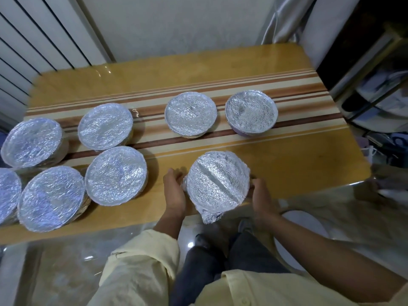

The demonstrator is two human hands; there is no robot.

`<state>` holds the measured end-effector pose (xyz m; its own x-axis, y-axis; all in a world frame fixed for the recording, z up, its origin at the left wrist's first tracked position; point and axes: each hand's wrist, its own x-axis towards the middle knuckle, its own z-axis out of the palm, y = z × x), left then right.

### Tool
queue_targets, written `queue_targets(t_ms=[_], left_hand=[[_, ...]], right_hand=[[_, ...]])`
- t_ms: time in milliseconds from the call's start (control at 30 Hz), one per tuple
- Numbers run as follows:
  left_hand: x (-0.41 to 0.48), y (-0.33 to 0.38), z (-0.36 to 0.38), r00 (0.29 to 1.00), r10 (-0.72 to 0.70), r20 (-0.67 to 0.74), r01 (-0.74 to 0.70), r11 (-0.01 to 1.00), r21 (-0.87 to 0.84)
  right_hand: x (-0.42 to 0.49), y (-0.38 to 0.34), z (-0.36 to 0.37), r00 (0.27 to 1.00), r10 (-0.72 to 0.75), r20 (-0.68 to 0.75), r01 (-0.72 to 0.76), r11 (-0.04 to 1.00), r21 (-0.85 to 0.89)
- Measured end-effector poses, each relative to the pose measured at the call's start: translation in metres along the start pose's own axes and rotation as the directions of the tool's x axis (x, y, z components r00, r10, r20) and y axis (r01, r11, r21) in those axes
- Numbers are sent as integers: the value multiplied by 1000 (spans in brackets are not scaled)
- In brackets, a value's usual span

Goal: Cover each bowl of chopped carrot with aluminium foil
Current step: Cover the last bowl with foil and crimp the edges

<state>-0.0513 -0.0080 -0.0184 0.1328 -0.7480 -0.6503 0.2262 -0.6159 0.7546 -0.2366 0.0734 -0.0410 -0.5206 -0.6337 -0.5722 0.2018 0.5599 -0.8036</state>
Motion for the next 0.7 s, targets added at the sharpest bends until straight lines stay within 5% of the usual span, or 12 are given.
queue_targets(t_ms=[67, 167, 233, 300, 367, 467, 700], left_hand=[[3, -6, -1, 968, 244, -56, -215, 924, 317], [-14, -8, 8, 740, 668, 74, -531, 514, 674], [-21, -16, 20, 619, 733, 280, -610, 226, 759], [-24, -27, 32, 627, 672, 393, -587, 75, 806], [-24, -36, 38, 662, 607, 440, -556, 4, 831], [-20, -42, 35, 678, 571, 463, -546, -31, 837], [-10, -45, 23, 647, 618, 448, -656, 151, 740]], right_hand=[[2, -9, -7, 975, -199, -97, 178, 966, -188], [6, -27, -9, 753, -658, -4, 578, 663, -476], [14, -37, 1, 611, -756, 235, 703, 382, -600], [21, -42, 14, 549, -697, 462, 746, 159, -646], [23, -41, 23, 537, -609, 584, 759, 46, -650], [27, -36, 25, 562, -550, 617, 742, 7, -670], [36, -35, 24, 616, -565, 549, 746, 193, -637]])
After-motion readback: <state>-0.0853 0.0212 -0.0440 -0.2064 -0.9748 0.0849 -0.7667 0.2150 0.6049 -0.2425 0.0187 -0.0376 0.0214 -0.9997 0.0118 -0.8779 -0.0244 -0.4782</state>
